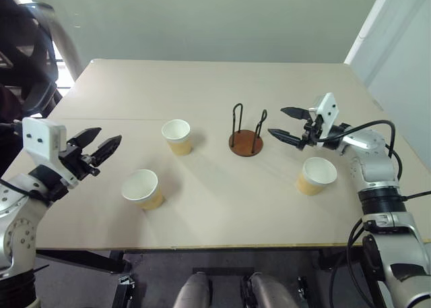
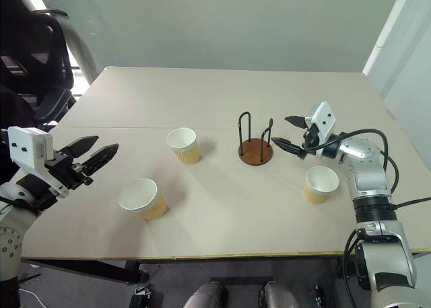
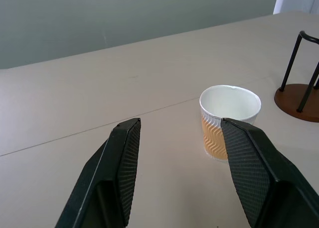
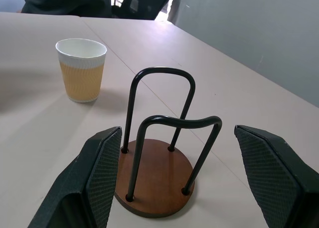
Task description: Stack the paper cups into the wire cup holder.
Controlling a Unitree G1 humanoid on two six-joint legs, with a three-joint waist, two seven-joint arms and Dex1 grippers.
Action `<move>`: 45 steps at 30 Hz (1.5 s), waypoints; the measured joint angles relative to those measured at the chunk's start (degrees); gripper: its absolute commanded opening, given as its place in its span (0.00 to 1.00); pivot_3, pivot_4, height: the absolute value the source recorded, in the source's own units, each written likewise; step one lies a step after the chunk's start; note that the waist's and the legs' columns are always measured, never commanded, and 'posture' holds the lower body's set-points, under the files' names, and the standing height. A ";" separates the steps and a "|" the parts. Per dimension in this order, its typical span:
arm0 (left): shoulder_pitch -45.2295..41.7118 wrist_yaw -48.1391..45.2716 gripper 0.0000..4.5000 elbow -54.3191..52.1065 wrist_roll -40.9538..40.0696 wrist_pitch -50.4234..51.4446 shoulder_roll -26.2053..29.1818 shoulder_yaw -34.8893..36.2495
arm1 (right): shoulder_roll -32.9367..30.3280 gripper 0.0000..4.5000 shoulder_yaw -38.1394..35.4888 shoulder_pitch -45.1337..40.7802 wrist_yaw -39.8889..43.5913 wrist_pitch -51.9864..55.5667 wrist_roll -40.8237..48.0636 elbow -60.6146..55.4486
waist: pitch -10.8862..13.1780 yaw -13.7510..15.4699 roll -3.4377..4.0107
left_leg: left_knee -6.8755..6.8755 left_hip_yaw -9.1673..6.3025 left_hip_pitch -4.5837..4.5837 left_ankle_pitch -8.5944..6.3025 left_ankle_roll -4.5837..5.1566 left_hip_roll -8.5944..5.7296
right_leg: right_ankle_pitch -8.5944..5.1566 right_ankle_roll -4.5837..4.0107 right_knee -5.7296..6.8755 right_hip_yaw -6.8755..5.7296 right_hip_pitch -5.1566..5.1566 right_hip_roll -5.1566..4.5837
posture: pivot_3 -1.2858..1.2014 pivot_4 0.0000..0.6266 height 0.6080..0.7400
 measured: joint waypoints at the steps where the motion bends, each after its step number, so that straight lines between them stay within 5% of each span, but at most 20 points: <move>1: 0.00 0.00 0.60 0.00 0.00 0.00 0.00 0.00 | 0.00 0.82 0.00 0.00 0.00 0.00 0.00 0.00 | 0.00 0.00 0.00 | 0.00 0.00 0.00 0.00 0.00 0.00 | 0.00 0.00 0.00 0.00 0.00 0.00 | 0.52 0.24 1.00; 18: 5.21 -3.94 0.60 -2.76 -2.20 2.63 4.56 4.45 | -1.01 0.82 0.04 0.05 1.13 0.80 0.03 -0.24 | 0.00 -0.11 0.01 | -0.02 0.00 -0.02 -0.02 -0.03 0.00 | -0.01 -0.02 -0.06 0.00 -0.01 0.00 | 0.52 0.24 1.00; 28: 9.82 -13.35 0.60 -5.58 -8.16 8.74 13.23 12.98 | -3.12 0.82 1.78 3.65 5.19 15.90 6.71 -20.03 | 0.00 -0.36 0.00 | -0.01 -0.03 -0.02 -0.03 -0.05 0.00 | -0.14 -0.19 -0.08 0.00 0.00 0.00 | 0.52 0.24 1.00; 33: 10.04 -14.60 0.60 -7.97 -9.77 10.15 13.49 13.32 | -1.37 0.82 5.50 5.35 2.49 23.08 8.28 -28.79 | -0.06 -0.43 -0.11 | -0.01 -0.04 -0.01 -0.02 -0.05 0.00 | -0.23 -0.16 -0.08 -0.01 0.01 0.01 | 0.52 0.24 1.00; 37: 10.29 -14.05 0.60 -9.07 -10.02 10.19 12.44 11.90 | 1.80 0.82 12.25 7.07 -4.61 24.02 1.30 -27.14 | -0.05 -0.50 -0.08 | 0.01 -0.06 -0.02 -0.01 -0.04 0.00 | -0.14 -0.02 -0.07 0.01 -0.01 0.00 | 0.52 0.24 1.00; 45: 11.89 -13.36 0.60 -9.22 -10.10 10.38 11.13 11.64 | -0.04 0.82 12.54 5.28 -6.23 24.38 -0.82 -24.18 | -0.08 -0.37 -0.13 | -0.02 -0.07 -0.06 -0.05 -0.07 0.00 | -0.17 -0.05 -0.14 0.00 -0.02 0.01 | 0.52 0.24 1.00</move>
